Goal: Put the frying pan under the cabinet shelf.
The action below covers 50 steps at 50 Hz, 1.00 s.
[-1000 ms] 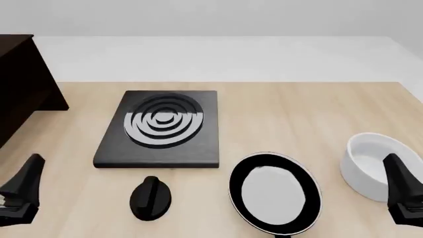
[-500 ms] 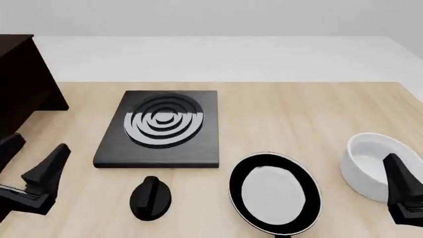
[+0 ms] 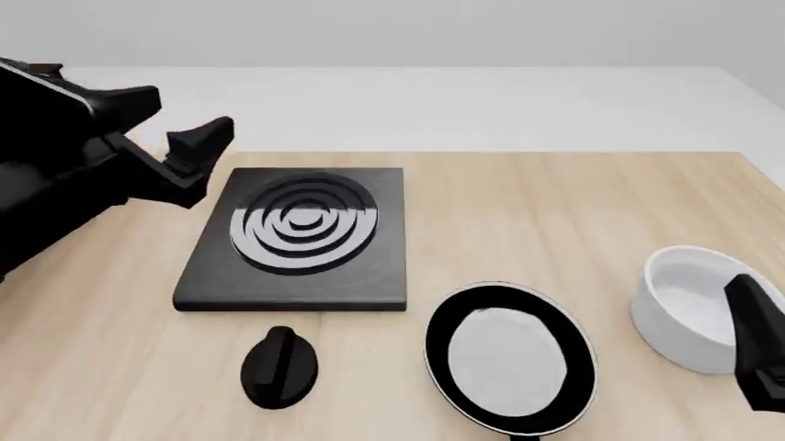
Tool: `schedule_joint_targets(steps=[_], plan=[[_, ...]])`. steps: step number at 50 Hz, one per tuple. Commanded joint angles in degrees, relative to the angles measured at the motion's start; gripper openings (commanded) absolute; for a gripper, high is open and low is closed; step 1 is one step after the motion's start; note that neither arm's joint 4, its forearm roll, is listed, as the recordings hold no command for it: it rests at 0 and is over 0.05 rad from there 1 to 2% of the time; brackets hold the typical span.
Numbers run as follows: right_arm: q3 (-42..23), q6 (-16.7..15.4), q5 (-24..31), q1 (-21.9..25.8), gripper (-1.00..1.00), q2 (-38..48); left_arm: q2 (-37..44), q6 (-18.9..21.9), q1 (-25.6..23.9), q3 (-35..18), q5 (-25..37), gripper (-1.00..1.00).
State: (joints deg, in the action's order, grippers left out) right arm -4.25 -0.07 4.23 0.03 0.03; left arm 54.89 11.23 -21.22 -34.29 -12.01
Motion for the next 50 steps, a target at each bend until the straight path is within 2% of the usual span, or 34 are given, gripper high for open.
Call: schedule_joint_targets(steps=[1, 2, 5, 9, 12, 14, 17, 18, 19, 26, 27, 31, 34, 38, 41, 46, 47, 50], plan=[[-0.91, -0.02, 0.94, 0.0, 1.0, -0.03, 5.38, 3.55, -2.7, -9.34, 5.64, 1.0], [-0.91, -0.02, 0.94, 0.02, 1.0, -0.03, 4.84, 5.53, -4.0, -10.57, 7.43, 1.0], [-0.91, 0.0, 0.94, 0.02, 1.0, -0.03, 5.16, 5.79, -4.43, -12.43, 9.45, 1.0], [-0.91, 0.01, 0.93, 0.0, 1.0, -0.03, 6.21, 8.46, -6.29, -15.21, 13.38, 1.0], [-0.91, -0.01, 0.95, 0.01, 1.0, -0.03, 7.14, 12.06, -9.25, -17.39, 17.41, 1.0], [-0.91, -0.02, 0.92, 0.01, 1.0, -0.03, 8.09, 12.64, -9.67, -18.92, 18.81, 1.0], [-0.91, -0.01, 0.94, 0.01, 1.0, -0.03, 7.98, 15.97, -12.26, -19.33, 20.51, 1.0], [-0.91, -0.01, 0.93, 0.02, 1.0, -0.03, 8.72, 15.78, -12.03, -20.25, 21.0, 1.0], [-0.91, -0.01, 0.93, 0.01, 1.0, -0.03, 8.39, 17.64, -13.55, -20.18, 21.54, 1.0], [-0.91, -0.01, 0.93, 0.01, 1.0, -0.03, 9.21, 22.25, -19.61, -21.74, 26.19, 1.0], [-0.91, -0.01, 0.93, 0.02, 1.0, -0.03, 8.12, 23.38, -21.92, -21.1, 27.1, 1.0], [-0.91, 0.0, 0.94, 0.01, 1.0, -0.03, 8.22, 26.77, -25.15, -20.74, 28.99, 1.0], [-0.91, -0.03, 0.95, 0.01, 1.0, -0.03, 7.81, 27.8, -27.35, -20.97, 29.84, 1.0], [-0.91, -0.02, 0.94, -0.01, 1.0, -0.03, 6.94, 31.53, -29.85, -18.66, 29.09, 1.0], [-0.91, -0.02, 0.94, 0.01, 1.0, -0.03, 4.45, 37.17, -32.54, -14.46, 25.67, 1.0], [-0.91, -0.02, 0.94, 0.0, 1.0, -0.03, 5.08, 39.65, -34.0, -13.04, 26.08, 1.0], [-0.91, 0.0, 0.94, 0.0, 1.0, -0.03, 5.08, 39.0, -34.97, -13.43, 27.07, 1.0], [-0.91, -0.01, 0.94, 0.01, 1.0, -0.03, 4.79, 41.3, -36.86, -11.55, 27.56, 1.0]])
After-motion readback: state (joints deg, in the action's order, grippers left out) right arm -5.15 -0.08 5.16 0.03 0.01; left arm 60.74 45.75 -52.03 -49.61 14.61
